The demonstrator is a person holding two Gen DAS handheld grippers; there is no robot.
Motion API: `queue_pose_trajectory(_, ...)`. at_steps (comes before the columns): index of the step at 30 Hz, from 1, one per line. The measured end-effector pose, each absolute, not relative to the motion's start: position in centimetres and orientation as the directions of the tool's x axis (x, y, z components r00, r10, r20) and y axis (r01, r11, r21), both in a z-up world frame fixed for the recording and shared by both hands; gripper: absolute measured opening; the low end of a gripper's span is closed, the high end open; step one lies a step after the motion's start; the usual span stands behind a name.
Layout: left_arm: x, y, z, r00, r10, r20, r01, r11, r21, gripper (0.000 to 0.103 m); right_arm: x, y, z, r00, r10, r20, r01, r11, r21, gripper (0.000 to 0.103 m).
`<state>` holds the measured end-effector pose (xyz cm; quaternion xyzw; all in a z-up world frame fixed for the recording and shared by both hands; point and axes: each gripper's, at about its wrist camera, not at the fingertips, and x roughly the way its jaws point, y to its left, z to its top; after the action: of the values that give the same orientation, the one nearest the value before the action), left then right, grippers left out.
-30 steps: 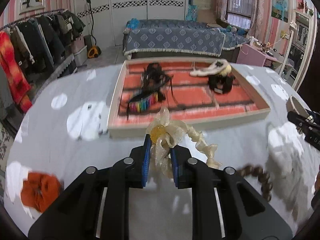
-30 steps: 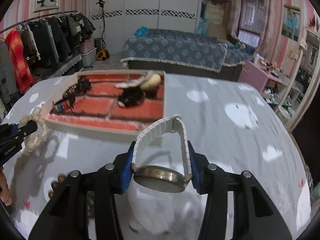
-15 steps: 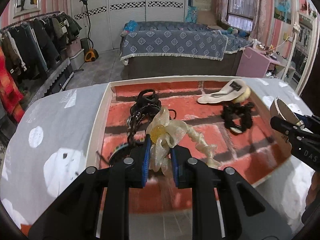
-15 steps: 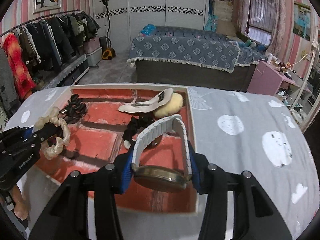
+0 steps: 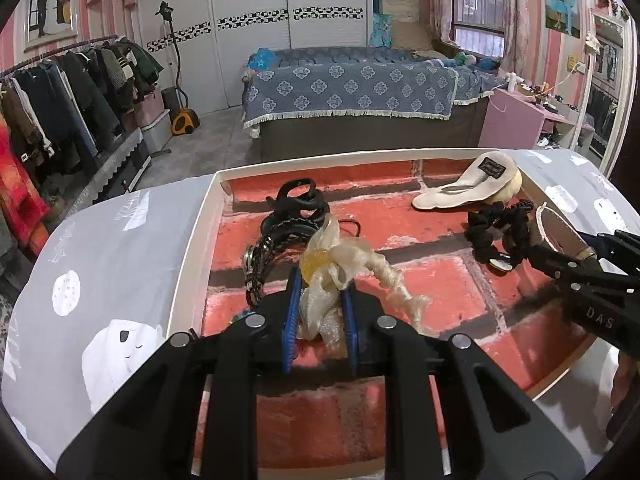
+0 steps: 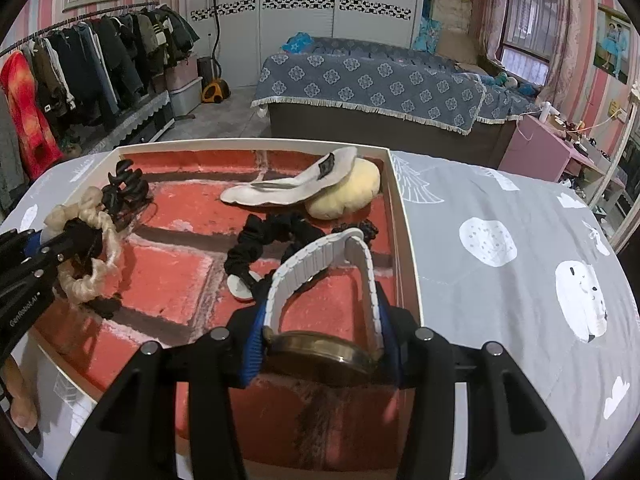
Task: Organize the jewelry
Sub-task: 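Carry the flower hair tie with the left tool while the right tool carries the watch to the tray, then open the left tool in the tray while the right tool releases the watch there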
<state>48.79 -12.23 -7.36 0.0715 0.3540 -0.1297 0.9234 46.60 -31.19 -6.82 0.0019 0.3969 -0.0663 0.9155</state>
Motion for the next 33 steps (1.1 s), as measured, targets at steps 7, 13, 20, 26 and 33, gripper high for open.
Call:
queue_pose_trajectory(7, 48.3, -12.1, -7.5, 0.726, -0.191, -0.661, 0.293, 0.955, 0.046, 0.022, 46.7, -31.3, -7.4, 0.668, -0.123, -0.734, 0.125, 0.991, -0.052, 0.047)
queue_pose_trajectory(13, 47.6, -12.1, -7.5, 0.736, -0.181, -0.653, 0.291, 0.955, 0.064, 0.027, 46.6, -31.2, -7.4, 0.668, -0.129, -0.733, 0.127, 0.99, -0.059, 0.05)
queue_pose_trajectory(20, 47.5, -11.9, -7.6, 0.741, -0.173, -0.65, 0.278, 0.959, 0.062, 0.032, 46.9, -31.0, -7.6, 0.663, -0.126, -0.738, 0.12, 0.991, -0.062, 0.053)
queue_pose_trajectory(26, 47.4, -11.6, -7.4, 0.747, -0.165, -0.644, 0.268, 0.961, 0.064, 0.049, 46.5, -30.9, -7.1, 0.68, -0.124, -0.723, 0.117, 0.991, -0.06, 0.066)
queue_pose_trajectory(33, 47.1, -11.2, -6.9, 0.756, -0.153, -0.637, 0.251, 0.966, 0.066, 0.061, 45.5, -31.2, -5.9, 0.701, -0.121, -0.702, 0.119, 0.992, -0.052, 0.08)
